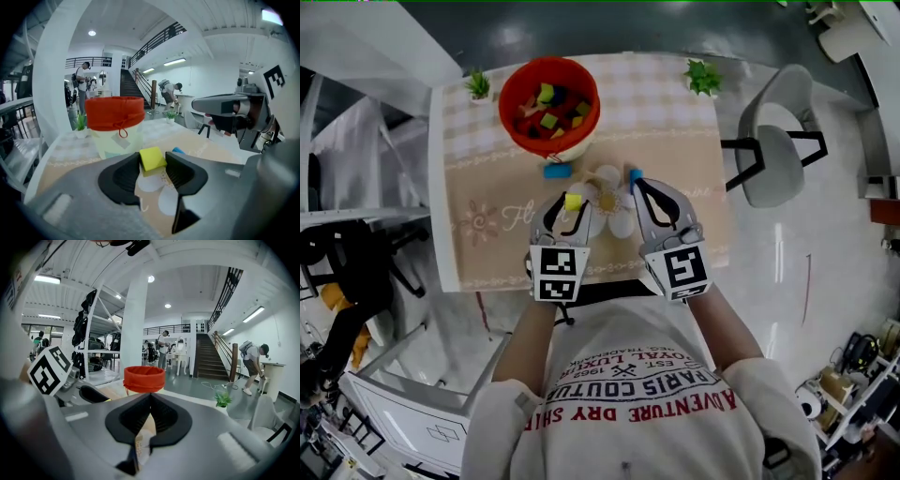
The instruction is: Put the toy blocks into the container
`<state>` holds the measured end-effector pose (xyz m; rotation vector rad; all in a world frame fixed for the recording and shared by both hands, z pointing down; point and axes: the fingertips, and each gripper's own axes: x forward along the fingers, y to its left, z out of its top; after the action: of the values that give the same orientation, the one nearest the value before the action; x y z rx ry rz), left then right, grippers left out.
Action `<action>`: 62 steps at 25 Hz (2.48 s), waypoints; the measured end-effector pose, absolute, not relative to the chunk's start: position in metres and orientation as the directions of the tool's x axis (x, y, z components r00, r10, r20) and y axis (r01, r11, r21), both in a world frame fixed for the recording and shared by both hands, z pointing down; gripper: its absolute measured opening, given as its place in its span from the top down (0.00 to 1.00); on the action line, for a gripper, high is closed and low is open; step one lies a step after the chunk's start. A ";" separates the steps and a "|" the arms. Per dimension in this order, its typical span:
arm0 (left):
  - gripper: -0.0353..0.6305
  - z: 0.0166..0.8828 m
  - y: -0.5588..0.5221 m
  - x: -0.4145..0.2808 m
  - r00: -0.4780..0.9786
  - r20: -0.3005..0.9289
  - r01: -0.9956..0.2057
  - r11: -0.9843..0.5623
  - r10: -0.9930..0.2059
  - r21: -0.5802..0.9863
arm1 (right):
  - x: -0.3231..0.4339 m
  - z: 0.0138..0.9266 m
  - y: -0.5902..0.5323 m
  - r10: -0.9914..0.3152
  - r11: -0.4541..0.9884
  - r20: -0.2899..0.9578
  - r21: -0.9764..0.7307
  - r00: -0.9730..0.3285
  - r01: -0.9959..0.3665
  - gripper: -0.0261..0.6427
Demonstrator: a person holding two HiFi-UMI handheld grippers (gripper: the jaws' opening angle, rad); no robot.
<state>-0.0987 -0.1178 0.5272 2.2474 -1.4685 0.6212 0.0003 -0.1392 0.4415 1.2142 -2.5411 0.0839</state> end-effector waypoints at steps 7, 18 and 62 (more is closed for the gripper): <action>0.68 0.468 -0.139 -0.112 0.332 0.454 -0.930 -0.369 -0.827 0.008 | 0.000 0.412 -0.154 -0.764 0.630 0.257 0.098 -0.593 -0.770 0.96; 0.67 0.400 -0.200 -0.133 0.299 0.332 -0.930 -0.351 -0.894 -0.106 | 0.003 0.380 -0.175 -0.798 0.597 0.180 0.094 -0.576 -0.797 0.96; 0.45 0.571 -0.151 0.034 0.458 0.643 -0.885 -0.381 -0.614 0.266 | 0.111 0.453 -0.167 -0.825 0.512 0.296 0.033 -0.481 -0.858 0.96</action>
<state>0.0345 -0.1513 0.5709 2.1233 -1.2448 0.6010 0.1110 -0.1666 0.4528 1.4184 -2.4826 0.1730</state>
